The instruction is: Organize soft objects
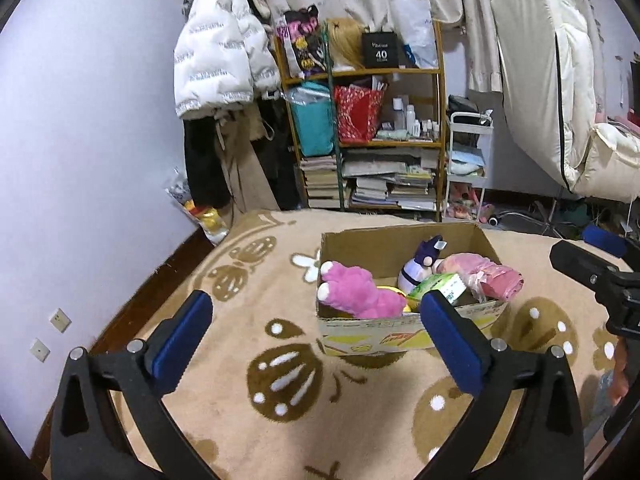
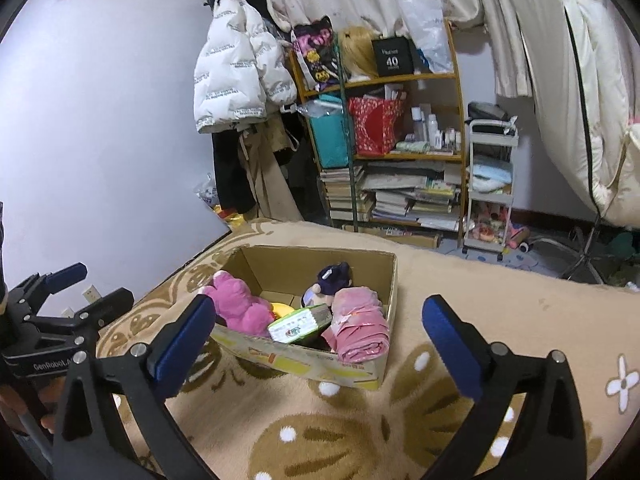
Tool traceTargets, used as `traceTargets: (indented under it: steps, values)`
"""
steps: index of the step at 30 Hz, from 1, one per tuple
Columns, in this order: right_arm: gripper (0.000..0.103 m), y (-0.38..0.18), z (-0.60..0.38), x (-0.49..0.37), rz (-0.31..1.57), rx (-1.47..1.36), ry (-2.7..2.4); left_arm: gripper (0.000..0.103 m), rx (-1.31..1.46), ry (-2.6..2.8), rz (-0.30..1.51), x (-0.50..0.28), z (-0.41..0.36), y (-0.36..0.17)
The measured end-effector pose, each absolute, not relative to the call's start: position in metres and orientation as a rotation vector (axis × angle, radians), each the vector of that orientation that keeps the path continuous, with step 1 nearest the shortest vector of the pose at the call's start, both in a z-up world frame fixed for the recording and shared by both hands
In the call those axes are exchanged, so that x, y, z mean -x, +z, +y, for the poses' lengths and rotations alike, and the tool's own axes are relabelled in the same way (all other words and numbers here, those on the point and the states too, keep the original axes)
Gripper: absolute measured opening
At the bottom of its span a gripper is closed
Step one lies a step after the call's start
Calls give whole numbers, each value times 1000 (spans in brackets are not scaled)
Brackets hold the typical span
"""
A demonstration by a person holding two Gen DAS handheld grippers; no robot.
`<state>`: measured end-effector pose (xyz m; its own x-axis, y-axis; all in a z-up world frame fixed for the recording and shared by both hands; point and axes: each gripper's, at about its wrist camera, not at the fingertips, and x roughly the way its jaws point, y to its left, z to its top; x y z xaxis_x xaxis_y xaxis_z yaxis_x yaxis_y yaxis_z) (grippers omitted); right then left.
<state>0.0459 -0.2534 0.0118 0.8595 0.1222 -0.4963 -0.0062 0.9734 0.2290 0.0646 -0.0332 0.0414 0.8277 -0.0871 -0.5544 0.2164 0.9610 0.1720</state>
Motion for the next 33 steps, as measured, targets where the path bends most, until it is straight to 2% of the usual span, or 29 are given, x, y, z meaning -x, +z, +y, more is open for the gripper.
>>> traceTargets:
  steps: [17, 33]
  values:
    - [103, 36, -250, 12, 471, -168, -3, 103, -236, -160, 462, -8, -26, 61]
    - [103, 20, -249, 22, 518, -130, -17, 103, -215, -126, 483, -18, -15, 40]
